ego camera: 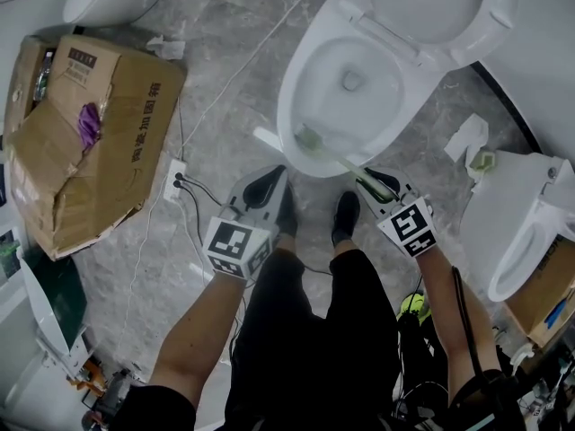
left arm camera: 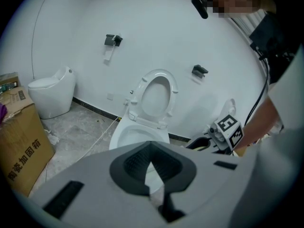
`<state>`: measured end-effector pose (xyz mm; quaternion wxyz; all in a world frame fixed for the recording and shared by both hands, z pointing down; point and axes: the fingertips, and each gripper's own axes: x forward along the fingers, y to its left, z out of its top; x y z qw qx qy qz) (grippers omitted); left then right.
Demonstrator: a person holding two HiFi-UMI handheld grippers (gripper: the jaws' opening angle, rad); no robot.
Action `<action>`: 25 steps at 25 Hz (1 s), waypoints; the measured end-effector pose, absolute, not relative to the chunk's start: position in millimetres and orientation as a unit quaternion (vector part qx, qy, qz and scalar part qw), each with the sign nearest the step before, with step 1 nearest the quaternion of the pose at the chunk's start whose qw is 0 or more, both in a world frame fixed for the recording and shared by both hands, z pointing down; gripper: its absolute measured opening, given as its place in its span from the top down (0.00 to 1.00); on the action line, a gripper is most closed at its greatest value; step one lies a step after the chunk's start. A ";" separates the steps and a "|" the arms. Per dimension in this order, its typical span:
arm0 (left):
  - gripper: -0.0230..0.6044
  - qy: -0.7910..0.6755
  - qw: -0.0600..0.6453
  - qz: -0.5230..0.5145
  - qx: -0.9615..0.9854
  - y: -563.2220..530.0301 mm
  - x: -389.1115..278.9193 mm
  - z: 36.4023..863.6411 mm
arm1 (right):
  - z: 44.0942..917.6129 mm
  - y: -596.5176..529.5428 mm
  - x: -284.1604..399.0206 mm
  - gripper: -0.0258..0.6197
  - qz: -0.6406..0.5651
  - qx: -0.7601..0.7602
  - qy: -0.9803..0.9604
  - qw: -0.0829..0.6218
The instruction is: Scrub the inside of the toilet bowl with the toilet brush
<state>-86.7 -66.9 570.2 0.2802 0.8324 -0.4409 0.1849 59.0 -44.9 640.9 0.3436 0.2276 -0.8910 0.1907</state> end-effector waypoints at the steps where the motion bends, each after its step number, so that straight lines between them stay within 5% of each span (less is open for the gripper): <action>1: 0.95 -0.440 0.281 0.185 0.833 -68.5 -87.5 569.6 | 640.8 -46.8 57.9 0.79 0.192 0.230 -0.890 0.344; 25: 0.95 -0.415 0.269 0.211 0.843 -99.7 -99.8 582.4 | 644.5 -93.1 38.8 0.79 0.198 0.287 -0.874 0.338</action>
